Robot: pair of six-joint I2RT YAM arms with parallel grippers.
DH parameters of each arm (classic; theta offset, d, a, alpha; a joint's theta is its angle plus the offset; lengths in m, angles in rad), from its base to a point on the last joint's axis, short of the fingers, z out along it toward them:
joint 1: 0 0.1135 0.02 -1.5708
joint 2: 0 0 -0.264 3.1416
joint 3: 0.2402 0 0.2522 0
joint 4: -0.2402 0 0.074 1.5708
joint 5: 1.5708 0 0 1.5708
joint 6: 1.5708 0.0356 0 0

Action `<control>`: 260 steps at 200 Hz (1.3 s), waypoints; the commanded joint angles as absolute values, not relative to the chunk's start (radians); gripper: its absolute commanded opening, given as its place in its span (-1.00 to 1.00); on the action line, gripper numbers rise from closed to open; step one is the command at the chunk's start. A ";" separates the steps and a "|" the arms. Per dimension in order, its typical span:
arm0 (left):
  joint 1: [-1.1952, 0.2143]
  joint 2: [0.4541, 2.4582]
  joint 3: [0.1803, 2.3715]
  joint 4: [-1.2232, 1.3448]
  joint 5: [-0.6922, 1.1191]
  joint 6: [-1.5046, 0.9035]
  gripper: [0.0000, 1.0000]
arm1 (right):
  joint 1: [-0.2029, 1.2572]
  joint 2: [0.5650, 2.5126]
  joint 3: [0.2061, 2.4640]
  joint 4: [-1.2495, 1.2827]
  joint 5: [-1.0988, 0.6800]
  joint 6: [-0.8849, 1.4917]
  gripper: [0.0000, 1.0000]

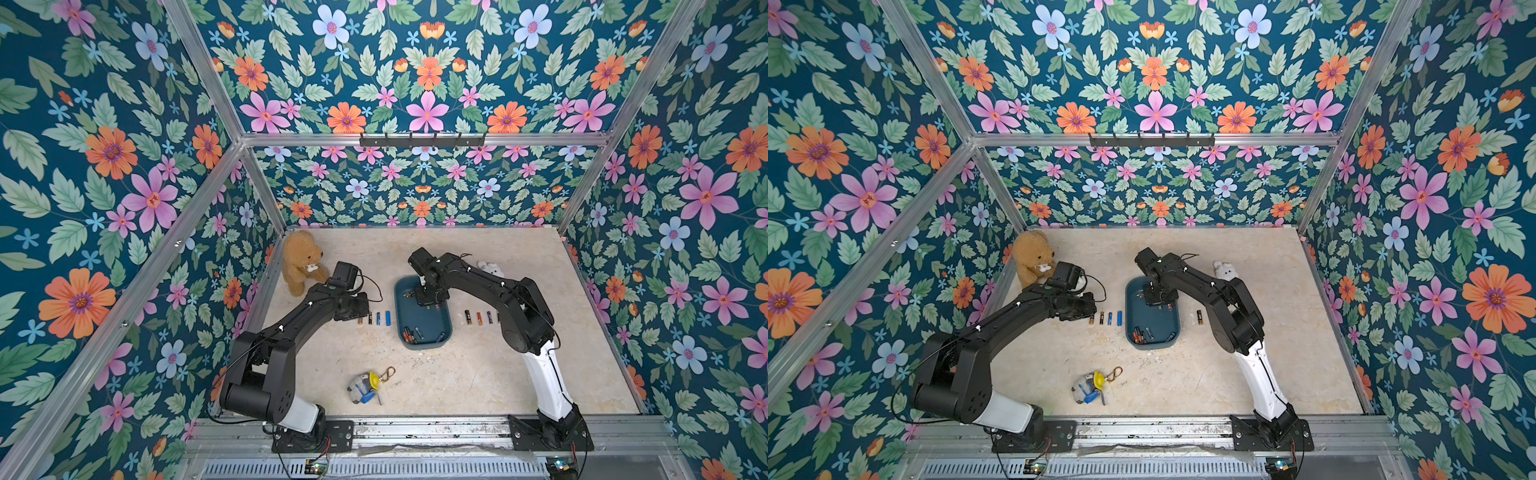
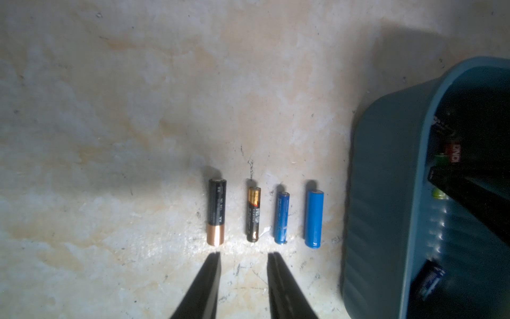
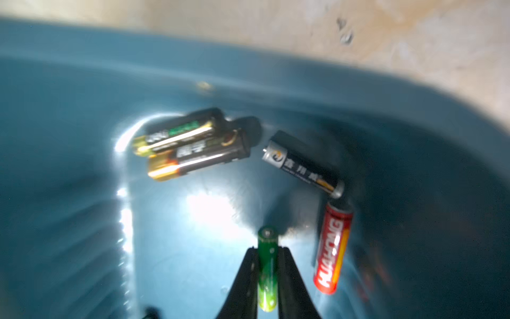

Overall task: Take the batteries out of the storage box
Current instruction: Pick up the battery from the storage box, then place the battery at the center of the board.

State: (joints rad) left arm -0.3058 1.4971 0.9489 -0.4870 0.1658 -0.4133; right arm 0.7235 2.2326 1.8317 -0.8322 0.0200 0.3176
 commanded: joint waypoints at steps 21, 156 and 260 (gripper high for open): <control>-0.305 1.489 0.954 -0.505 0.165 -0.419 -0.30 | 0.724 2.190 1.835 -0.827 -0.003 0.329 -0.66; -0.306 1.497 0.968 -0.505 0.165 -0.411 -0.29 | 0.692 1.951 1.723 -0.851 0.043 0.333 -0.67; -0.306 1.510 0.968 -0.502 0.170 -0.406 -0.30 | 0.437 1.624 1.315 -0.811 0.094 0.272 -0.67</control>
